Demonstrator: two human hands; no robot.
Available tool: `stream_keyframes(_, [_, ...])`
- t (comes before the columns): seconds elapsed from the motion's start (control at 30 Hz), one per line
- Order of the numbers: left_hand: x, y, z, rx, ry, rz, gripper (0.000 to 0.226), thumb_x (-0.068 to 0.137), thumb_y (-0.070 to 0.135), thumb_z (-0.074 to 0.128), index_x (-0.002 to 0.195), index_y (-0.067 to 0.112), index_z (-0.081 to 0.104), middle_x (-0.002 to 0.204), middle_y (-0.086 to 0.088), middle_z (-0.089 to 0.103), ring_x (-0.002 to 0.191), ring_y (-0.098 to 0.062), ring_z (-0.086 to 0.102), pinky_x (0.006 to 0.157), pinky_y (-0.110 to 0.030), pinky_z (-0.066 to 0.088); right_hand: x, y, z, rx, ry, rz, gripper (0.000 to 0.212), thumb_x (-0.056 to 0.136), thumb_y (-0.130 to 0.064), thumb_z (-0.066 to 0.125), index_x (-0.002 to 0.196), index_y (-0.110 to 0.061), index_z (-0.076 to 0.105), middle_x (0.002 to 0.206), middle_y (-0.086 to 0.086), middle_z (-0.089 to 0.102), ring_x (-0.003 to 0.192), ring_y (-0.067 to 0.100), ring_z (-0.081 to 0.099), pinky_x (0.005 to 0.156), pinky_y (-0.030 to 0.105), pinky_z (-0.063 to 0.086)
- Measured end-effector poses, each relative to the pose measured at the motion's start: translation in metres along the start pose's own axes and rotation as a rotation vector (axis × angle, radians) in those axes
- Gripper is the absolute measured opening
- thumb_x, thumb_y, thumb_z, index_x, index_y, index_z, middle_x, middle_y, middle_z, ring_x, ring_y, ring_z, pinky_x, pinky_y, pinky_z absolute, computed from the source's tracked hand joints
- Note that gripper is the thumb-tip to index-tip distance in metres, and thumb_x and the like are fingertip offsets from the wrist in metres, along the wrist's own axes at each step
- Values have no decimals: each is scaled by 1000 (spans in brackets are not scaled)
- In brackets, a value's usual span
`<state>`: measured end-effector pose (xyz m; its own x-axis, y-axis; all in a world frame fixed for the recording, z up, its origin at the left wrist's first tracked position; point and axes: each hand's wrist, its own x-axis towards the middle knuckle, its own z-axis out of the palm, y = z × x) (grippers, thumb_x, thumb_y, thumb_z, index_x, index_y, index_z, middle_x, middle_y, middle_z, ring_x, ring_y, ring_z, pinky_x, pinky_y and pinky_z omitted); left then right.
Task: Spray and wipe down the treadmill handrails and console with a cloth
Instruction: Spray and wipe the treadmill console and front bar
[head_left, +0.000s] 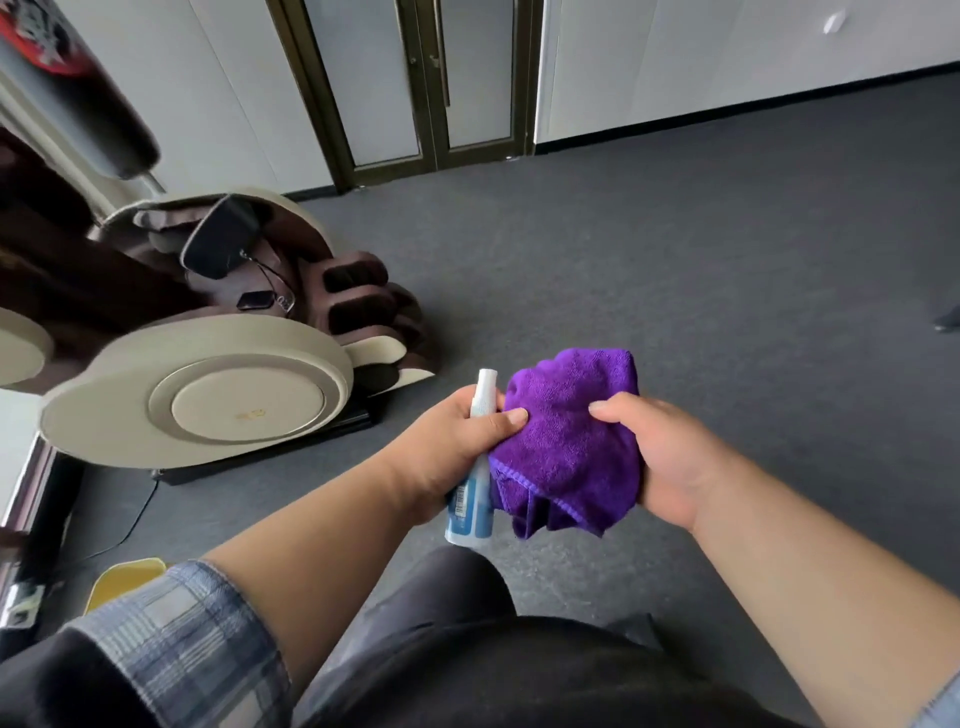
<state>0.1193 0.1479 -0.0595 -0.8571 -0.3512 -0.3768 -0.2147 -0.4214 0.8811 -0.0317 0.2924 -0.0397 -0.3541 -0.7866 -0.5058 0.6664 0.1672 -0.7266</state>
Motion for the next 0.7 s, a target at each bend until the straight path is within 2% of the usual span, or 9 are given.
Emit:
stream_keyframes(0.07, [23, 11, -12, 4, -31, 10, 66, 77, 31, 77, 113, -15, 47, 103, -23, 57, 96, -35, 53, 90, -48, 44, 20, -12, -3, -38, 6, -24, 35, 94, -3, 50, 126, -9, 63, 119, 20, 70, 107, 31, 70, 97, 46, 53])
stream_keyframes(0.13, [50, 19, -30, 42, -75, 46, 50, 78, 29, 76, 103, -8, 53, 100, -22, 57, 93, -34, 55, 86, -45, 47, 45, -21, -7, -59, -35, -35, 42, 87, -7, 57, 129, -9, 61, 122, 20, 69, 113, 33, 67, 104, 50, 48])
stream_keyframes(0.2, [85, 19, -55, 98, -58, 75, 28, 79, 27, 76, 92, 10, 57, 93, -18, 57, 85, -29, 56, 77, -40, 49, 80, -29, -10, -91, -74, -51, 46, 84, -8, 64, 130, -8, 60, 123, 20, 69, 114, 34, 66, 105, 51, 47])
stream_keyframes(0.23, [105, 17, -69, 121, -30, 98, 28, 78, 27, 76, 91, 14, 56, 91, -17, 58, 82, -28, 56, 73, -38, 49, 104, -30, -11, -111, -76, -78, 45, 84, -9, 66, 129, -9, 60, 122, 20, 69, 114, 35, 67, 105, 52, 47])
stream_keyframes(0.37, [182, -1, -136, 197, 16, 227, 18, 78, 25, 74, 84, 18, 58, 78, -5, 60, 71, -16, 56, 65, -30, 48, 224, -2, -11, -104, 8, -185, 44, 85, -10, 61, 128, -7, 60, 119, 20, 70, 111, 34, 68, 101, 51, 50])
stream_keyframes(0.47, [186, -12, -196, 254, 201, 216, 36, 74, 35, 78, 92, 12, 57, 81, -6, 61, 74, -18, 56, 70, -36, 48, 296, 22, 20, -139, -27, -92, 30, 95, -5, 54, 124, -4, 62, 114, 21, 72, 102, 32, 71, 94, 46, 56])
stream_keyframes(0.57, [169, -2, -245, 272, 356, 179, 46, 73, 41, 78, 106, 13, 61, 96, -16, 68, 85, -30, 64, 86, -51, 52, 338, 19, 64, -191, -157, 6, 28, 96, -1, 53, 122, -4, 63, 114, 22, 71, 104, 34, 70, 96, 47, 55])
stream_keyframes(0.6, [161, 6, -255, 278, 418, 172, 42, 74, 39, 77, 105, 15, 62, 98, -15, 70, 86, -26, 66, 87, -49, 53, 349, 13, 80, -229, -207, 15, 29, 96, 0, 53, 123, -5, 63, 115, 21, 71, 107, 35, 69, 98, 48, 53])
stream_keyframes(0.7, [139, 28, -283, 247, 601, 206, 30, 74, 34, 74, 98, 19, 65, 91, -2, 73, 84, -14, 68, 76, -33, 53, 380, -2, 131, -326, -370, 23, 32, 95, 0, 54, 125, -7, 63, 118, 20, 71, 112, 35, 68, 102, 50, 50])
